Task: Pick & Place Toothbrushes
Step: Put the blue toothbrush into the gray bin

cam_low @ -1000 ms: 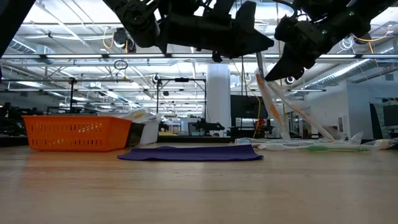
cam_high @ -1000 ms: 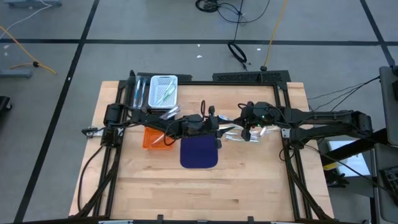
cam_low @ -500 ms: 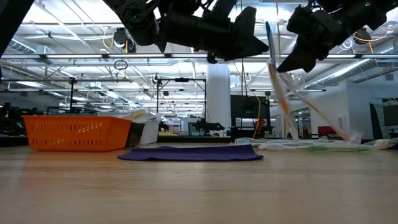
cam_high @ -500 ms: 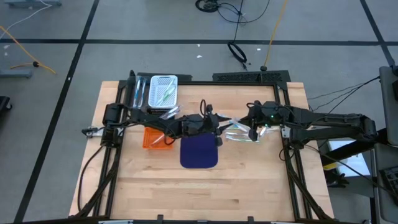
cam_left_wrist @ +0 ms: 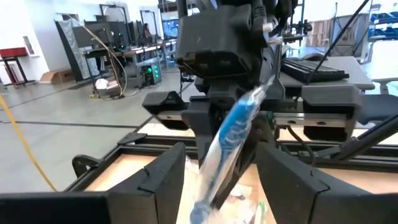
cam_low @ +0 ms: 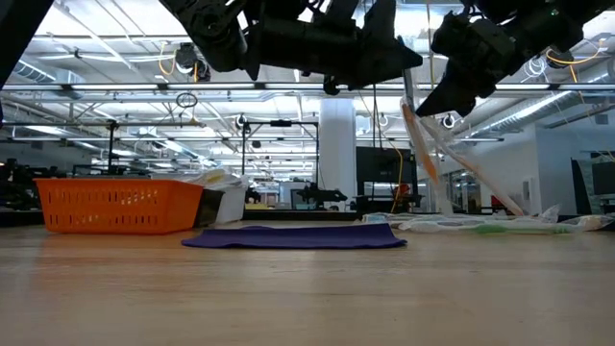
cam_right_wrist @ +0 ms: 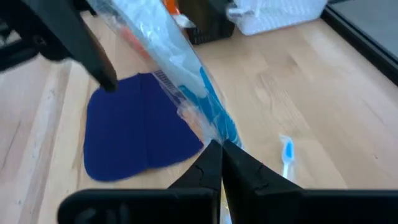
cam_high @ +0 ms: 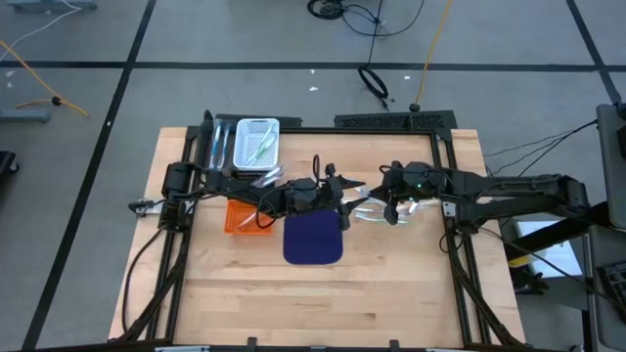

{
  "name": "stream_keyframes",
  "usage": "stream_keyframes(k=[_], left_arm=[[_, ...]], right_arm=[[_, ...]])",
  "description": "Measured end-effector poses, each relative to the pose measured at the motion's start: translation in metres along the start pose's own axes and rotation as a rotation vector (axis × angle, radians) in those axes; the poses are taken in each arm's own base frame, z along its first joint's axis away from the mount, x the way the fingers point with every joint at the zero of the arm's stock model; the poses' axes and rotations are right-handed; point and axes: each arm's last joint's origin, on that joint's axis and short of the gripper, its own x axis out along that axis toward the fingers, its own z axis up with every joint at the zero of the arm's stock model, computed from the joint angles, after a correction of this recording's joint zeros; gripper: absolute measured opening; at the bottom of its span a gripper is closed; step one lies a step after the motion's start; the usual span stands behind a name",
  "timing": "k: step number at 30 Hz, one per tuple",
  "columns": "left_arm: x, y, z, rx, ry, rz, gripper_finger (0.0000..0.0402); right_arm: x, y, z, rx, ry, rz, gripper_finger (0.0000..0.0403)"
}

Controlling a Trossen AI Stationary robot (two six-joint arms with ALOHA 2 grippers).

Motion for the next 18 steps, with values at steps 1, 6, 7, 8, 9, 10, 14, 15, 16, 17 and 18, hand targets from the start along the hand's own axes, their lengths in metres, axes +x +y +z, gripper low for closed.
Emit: stream_keyframes(k=[1,6,7,8,9,10,14,15,16,17,18], left_arm=[[0.0000,0.0000,0.0001,0.000,-0.001,0.000,0.0201],[0.0000,0.0001,-0.0005,0.001,0.005,0.000,0.0186],[0.0000,0.0001,-0.0008,0.002,0.009,0.000,0.0176],[0.0000,0.0001,-0.0011,0.002,0.011,0.000,0.0164],[0.0000,0.0001,-0.0012,0.003,0.012,0.000,0.0149],[0.0000,0.0000,-0.0013,0.003,0.013,-0.001,0.0133],[0.0001,0.0007,-0.0014,0.007,0.014,0.006,0.0054],[0.0002,0.0010,-0.0015,0.006,0.015,0.007,0.0035],[0.0003,0.0013,-0.0015,0.003,0.015,0.007,0.0031],[0.0003,0.0013,-0.0016,-0.001,0.015,0.007,0.0031],[0.0003,0.0013,-0.0016,-0.005,0.016,0.007,0.0031]], right_arm=[[0.0017,0.0008,0.0004,-0.003,-0.003,0.004,0.0000],[0.0064,0.0018,0.0007,-0.013,-0.004,0.007,0.0000],[0.0064,0.0018,0.0007,-0.013,-0.005,0.006,0.0000],[0.0064,0.0017,0.0006,-0.013,-0.003,0.005,0.0000],[0.0065,0.0017,0.0005,-0.013,-0.003,0.005,0.0000],[0.0065,0.0017,0.0005,-0.013,-0.003,0.005,0.0000],[0.0064,0.0018,-0.0003,-0.013,0.006,0.010,0.0000],[0.0064,0.0017,-0.0008,-0.013,0.011,0.009,0.0000],[0.0064,0.0016,-0.0011,-0.013,0.015,0.007,0.0000],[0.0064,0.0015,-0.0015,-0.012,0.019,0.007,0.0000],[0.0063,0.0014,-0.0020,-0.010,0.024,0.006,0.0000]])
